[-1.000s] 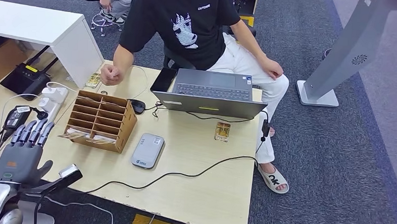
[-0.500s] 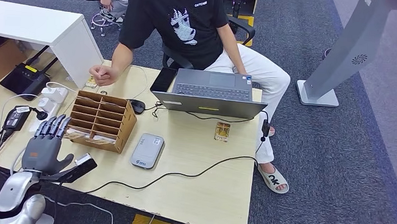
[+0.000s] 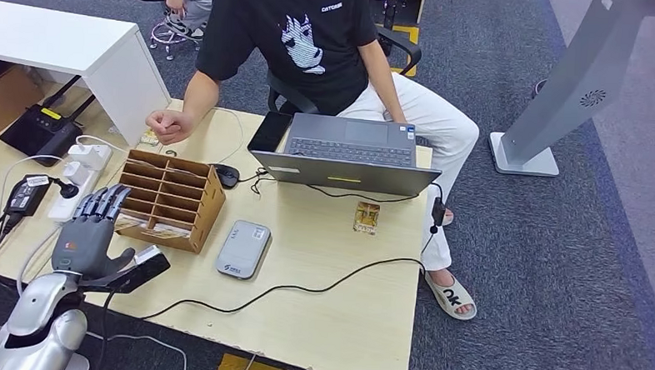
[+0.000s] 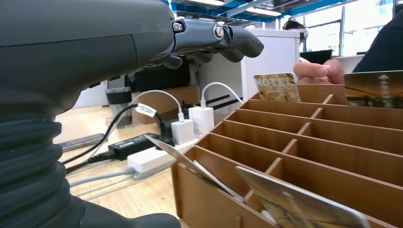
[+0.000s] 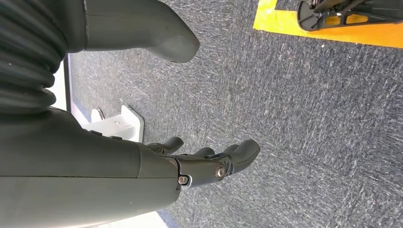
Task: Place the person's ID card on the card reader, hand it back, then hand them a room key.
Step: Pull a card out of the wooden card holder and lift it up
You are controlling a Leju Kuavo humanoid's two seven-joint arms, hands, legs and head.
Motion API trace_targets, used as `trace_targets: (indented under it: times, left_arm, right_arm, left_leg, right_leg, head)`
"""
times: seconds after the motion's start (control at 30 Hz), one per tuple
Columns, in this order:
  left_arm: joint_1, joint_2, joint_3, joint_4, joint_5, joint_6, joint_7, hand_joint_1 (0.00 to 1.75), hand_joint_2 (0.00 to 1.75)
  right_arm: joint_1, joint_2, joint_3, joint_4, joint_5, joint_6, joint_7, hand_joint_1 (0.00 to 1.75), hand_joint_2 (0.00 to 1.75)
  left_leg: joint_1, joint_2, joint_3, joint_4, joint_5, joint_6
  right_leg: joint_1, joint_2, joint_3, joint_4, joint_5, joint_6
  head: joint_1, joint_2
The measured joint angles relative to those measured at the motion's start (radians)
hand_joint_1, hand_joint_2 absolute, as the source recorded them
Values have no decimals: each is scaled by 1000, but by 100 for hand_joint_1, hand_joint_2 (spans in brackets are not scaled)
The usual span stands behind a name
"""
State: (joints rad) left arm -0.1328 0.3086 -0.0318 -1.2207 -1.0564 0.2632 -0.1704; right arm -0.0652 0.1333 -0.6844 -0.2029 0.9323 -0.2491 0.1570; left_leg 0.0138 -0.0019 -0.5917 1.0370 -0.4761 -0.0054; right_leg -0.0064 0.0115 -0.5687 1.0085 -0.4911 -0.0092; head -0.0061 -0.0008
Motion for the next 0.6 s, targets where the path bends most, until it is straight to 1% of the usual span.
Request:
trace_targets:
  times: [0.1, 0.2, 0.27, 0.37, 0.43, 0.6]
  left_arm:
    - [-6, 0, -25, -10, 33, -50, 3, 5, 175]
    - [-10, 0, -57, -32, 77, -101, 4, 12, 175]
    - [-12, 1, -77, -46, 102, -128, 4, 12, 175]
    - [-18, 2, -102, -64, 127, -147, 4, 8, 175]
    - [-24, 2, -113, -72, 138, -154, 3, 10, 175]
    - [-33, 2, -128, -81, 151, -164, 0, 10, 175]
  right_arm:
    - [0, 0, 0, 0, 2, 1, -2, 0, 175]
    - [0, 0, 0, 0, 7, 2, -7, 0, 175]
    - [0, 0, 0, 0, 10, 2, -11, 0, 175]
    - [0, 0, 0, 0, 14, 2, -13, 0, 175]
    - [0, 0, 0, 0, 17, 2, -14, 0, 175]
    - [0, 0, -1, 0, 20, 2, -17, 0, 175]
  left_leg:
    - [0, 0, 0, 0, 0, 0]
    - [0, 0, 0, 0, 0, 0]
    - [0, 0, 0, 0, 0, 0]
    - [0, 0, 0, 0, 0, 0]
    - [0, 0, 0, 0, 0, 0]
    - [0, 0, 0, 0, 0, 0]
  right_leg:
    - [0, 0, 0, 0, 0, 0]
    - [0, 0, 0, 0, 0, 0]
    - [0, 0, 0, 0, 0, 0]
    - [0, 0, 0, 0, 0, 0]
    - [0, 0, 0, 0, 0, 0]
    - [0, 0, 0, 0, 0, 0]
  head:
    - [0, 0]
    - [0, 0]
    - [0, 0]
    - [0, 0]
    - [0, 0]
    - [0, 0]
